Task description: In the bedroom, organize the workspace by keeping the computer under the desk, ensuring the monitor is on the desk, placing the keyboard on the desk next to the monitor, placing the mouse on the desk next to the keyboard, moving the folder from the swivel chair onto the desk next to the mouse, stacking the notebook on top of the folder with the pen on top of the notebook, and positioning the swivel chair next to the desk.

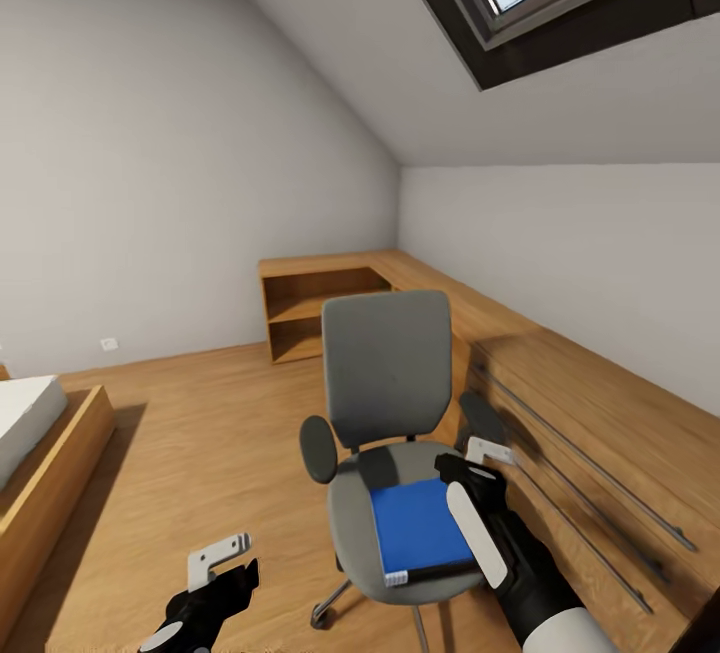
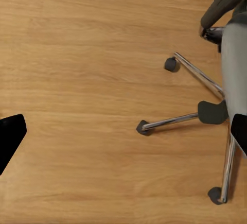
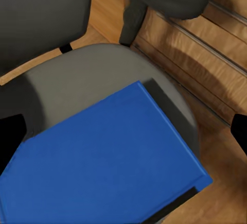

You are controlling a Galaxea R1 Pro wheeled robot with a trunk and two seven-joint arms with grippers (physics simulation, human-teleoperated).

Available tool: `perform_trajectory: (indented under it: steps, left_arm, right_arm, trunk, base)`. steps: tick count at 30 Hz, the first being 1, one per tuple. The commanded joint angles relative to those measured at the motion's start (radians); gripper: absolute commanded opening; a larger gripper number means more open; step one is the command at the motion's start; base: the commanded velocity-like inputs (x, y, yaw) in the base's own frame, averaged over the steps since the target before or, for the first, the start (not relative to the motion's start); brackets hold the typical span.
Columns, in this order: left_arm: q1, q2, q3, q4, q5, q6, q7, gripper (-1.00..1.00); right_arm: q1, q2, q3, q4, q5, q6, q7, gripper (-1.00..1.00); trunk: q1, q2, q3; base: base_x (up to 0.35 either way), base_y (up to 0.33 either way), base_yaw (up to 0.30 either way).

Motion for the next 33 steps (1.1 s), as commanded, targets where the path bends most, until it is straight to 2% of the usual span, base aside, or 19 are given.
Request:
perform_trajectory:
  steps: [1,7,8,14,15,19,22,25,26,27,33]
  left_arm:
    - [-0.001,0.0,-0.001,-0.002,0.01,0.001,0.009,1.0]
    - [0.0,0.001,-0.001,-0.002,0.01,0.0,0.007,1.0]
    - [-0.001,0.002,0.013,-0.002,0.01,0.0,0.006,1.0]
    - [-0.001,0.002,0.032,-0.002,0.01,0.0,0.004,1.0]
    - [-0.001,0.002,0.036,-0.002,0.01,-0.001,0.003,1.0]
    - [0.0,0.002,0.037,-0.002,0.01,-0.002,0.003,1.0]
    - [0.0,0.002,0.039,-0.002,0.01,-0.001,0.003,1.0]
    - [-0.001,0.002,0.039,-0.002,0.01,-0.001,0.003,1.0]
    - [-0.001,0.002,0.038,-0.002,0.01,-0.002,0.003,1.0]
    - [-0.001,0.002,0.039,-0.002,0.01,-0.002,0.003,1.0]
    - [-0.001,0.002,0.038,-0.007,0.01,-0.002,0.003,1.0]
  right_arm:
    - [-0.001,0.0,0.002,-0.001,-0.007,-0.001,-0.008,1.0]
    - [-0.001,-0.001,0.006,-0.002,-0.007,-0.015,-0.008,1.0]
    - [-0.001,-0.002,0.008,-0.001,-0.007,-0.016,-0.006,1.0]
    - [-0.001,-0.004,0.021,0.0,-0.007,-0.016,-0.004,1.0]
    - [-0.001,-0.008,0.034,0.003,-0.007,-0.016,-0.001,1.0]
    - [-0.001,-0.011,0.039,0.013,-0.005,-0.017,0.002,1.0]
    - [-0.001,-0.02,0.085,0.052,0.027,-0.022,0.056,1.0]
    - [-0.001,-0.025,0.102,0.068,0.055,-0.035,0.106,1.0]
    - [-0.001,-0.027,0.108,0.082,0.074,-0.048,0.145,1.0]
    - [-0.001,-0.029,0.112,0.099,0.093,-0.06,0.184,1.0]
    - [-0.001,-0.031,0.114,0.163,0.134,-0.083,0.288,1.0]
  trunk:
    - [0.0,-0.001,-0.001]
    - [0.0,-0.001,-0.001]
    - [0.0,-0.001,-0.001]
    - [0.0,-0.001,-0.001]
    - [0.0,-0.001,-0.001]
    - [0.0,-0.001,-0.001]
    - [0.0,-0.001,-0.001]
    - [0.0,-0.001,-0.001]
    - [0.0,-0.001,-0.001]
    - [0.0,-0.001,-0.001]
    - [0.0,-0.001,-0.001]
  base:
    - [0.0,0.0,0.259]
    - [0.0,0.0,0.128]
    - [0.0,0.0,0.011]
    - [0.001,0.0,0.005]
    - [0.227,0.0,0.0]
    - [0.271,0.0,0.0]
    - [0.143,0.0,0.0]
    - [0.063,0.0,0.0]
    - [0.032,0.0,0.0]
    - [0.02,0.0,0.0]
    - [0.011,0.0,0.0]
